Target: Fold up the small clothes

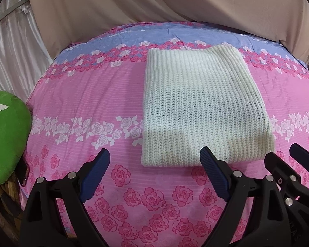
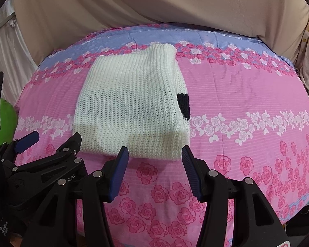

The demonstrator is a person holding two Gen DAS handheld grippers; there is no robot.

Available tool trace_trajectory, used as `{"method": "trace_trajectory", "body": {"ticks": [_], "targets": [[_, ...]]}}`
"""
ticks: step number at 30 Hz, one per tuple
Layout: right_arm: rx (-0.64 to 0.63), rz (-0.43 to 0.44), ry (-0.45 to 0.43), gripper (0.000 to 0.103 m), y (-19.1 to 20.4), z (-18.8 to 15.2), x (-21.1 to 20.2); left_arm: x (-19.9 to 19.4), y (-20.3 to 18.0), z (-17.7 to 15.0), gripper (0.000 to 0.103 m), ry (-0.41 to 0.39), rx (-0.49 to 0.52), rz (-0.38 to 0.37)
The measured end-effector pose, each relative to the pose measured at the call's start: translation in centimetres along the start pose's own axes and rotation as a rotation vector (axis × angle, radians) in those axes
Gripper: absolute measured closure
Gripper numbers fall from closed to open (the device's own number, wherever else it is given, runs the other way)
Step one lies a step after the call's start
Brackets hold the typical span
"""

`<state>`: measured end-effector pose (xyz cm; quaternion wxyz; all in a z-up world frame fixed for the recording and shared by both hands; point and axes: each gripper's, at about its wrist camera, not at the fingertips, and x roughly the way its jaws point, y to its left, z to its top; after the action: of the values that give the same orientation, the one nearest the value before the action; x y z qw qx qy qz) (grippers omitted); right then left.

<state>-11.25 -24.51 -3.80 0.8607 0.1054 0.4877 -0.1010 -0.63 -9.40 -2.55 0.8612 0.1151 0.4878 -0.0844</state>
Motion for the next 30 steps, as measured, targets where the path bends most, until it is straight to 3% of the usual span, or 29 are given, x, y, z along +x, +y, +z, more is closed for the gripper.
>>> {"method": "trace_trajectory", "body": {"ticks": [30], "targets": [[0.022,-0.018,0.000,0.050,-0.08,-0.09,-0.10,0.07,-0.59,0.31,0.018,-0.002,0.018,0.000]]}}
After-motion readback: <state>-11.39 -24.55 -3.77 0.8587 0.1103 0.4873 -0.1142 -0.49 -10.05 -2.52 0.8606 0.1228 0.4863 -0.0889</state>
